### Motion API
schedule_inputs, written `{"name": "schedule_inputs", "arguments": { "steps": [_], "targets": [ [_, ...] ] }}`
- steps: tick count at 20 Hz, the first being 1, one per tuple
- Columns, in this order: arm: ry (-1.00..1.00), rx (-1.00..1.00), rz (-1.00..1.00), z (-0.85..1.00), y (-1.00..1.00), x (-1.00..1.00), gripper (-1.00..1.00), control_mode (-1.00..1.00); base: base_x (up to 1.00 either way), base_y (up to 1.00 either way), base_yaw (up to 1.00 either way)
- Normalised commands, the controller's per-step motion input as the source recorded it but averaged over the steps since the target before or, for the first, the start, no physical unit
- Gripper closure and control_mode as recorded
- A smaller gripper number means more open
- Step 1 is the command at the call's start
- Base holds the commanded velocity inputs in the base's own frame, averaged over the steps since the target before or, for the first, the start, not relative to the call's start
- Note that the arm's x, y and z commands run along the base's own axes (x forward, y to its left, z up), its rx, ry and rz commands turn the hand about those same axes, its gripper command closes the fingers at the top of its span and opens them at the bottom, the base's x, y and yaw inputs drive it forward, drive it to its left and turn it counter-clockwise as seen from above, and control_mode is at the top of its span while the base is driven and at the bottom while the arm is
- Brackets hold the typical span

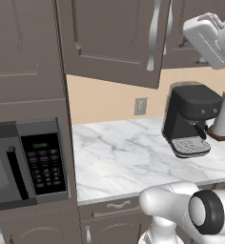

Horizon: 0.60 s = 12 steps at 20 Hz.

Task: Open the cabinet, pick the kettle from the cabinet, and place it in the sink.

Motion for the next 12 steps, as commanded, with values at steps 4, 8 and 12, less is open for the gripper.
{"name": "schedule_inputs", "arguments": {
  "steps": [4,8,12],
  "targets": [
    [0.0,0.2,0.0,-0.19,-0.08,0.27,-1.0,-1.0,0.0,0.0,0.0],
    [0.01,0.13,0.0,-0.1,-0.07,0.39,-1.0,-1.0,0.0,0.0,0.0],
    [0.03,0.16,0.0,-0.07,-0.08,0.35,-1.0,-1.0,0.0,0.0,0.0]
  ]
}}
